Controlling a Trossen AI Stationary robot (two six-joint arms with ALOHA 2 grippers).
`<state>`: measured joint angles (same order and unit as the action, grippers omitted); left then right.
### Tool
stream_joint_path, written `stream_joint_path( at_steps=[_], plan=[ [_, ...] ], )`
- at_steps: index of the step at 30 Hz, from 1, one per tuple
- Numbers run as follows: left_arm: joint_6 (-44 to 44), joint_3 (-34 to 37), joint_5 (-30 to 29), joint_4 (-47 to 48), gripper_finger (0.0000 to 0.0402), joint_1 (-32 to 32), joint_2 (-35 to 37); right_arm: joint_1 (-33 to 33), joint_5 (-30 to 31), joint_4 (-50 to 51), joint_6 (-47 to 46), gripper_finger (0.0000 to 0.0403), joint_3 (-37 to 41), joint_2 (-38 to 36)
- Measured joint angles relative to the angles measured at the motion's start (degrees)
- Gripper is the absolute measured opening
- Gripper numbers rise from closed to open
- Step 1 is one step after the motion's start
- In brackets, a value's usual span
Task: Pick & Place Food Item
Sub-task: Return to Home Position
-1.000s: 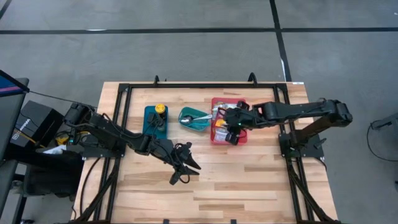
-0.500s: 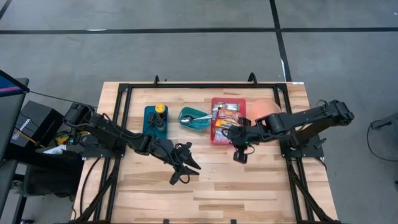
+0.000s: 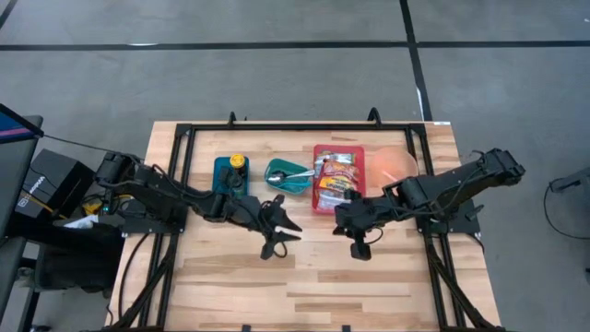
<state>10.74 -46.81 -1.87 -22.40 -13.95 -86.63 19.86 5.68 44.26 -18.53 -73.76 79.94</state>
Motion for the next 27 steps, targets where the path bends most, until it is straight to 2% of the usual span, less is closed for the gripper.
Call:
stream_joint_path(
  at_steps=[8,17,27],
  plan=[
    [0.18,0.03,12.57,-3.22,0.0102,5.46,0.82,-2.66,-6.25,-11.2,9.98,0.0001,0.0,-0.06],
    [-0.27,0.02,12.83,-2.62,0.0072,8.27,12.22,-9.39,-7.37,-17.49,16.92,0.0,0.01,-0.37],
    [-2.99,0.0,12.66,3.47,0.0035,11.03,25.46,-16.21,-7.38,-22.05,18.74,0.0,0.04,-5.15]
  ],
)
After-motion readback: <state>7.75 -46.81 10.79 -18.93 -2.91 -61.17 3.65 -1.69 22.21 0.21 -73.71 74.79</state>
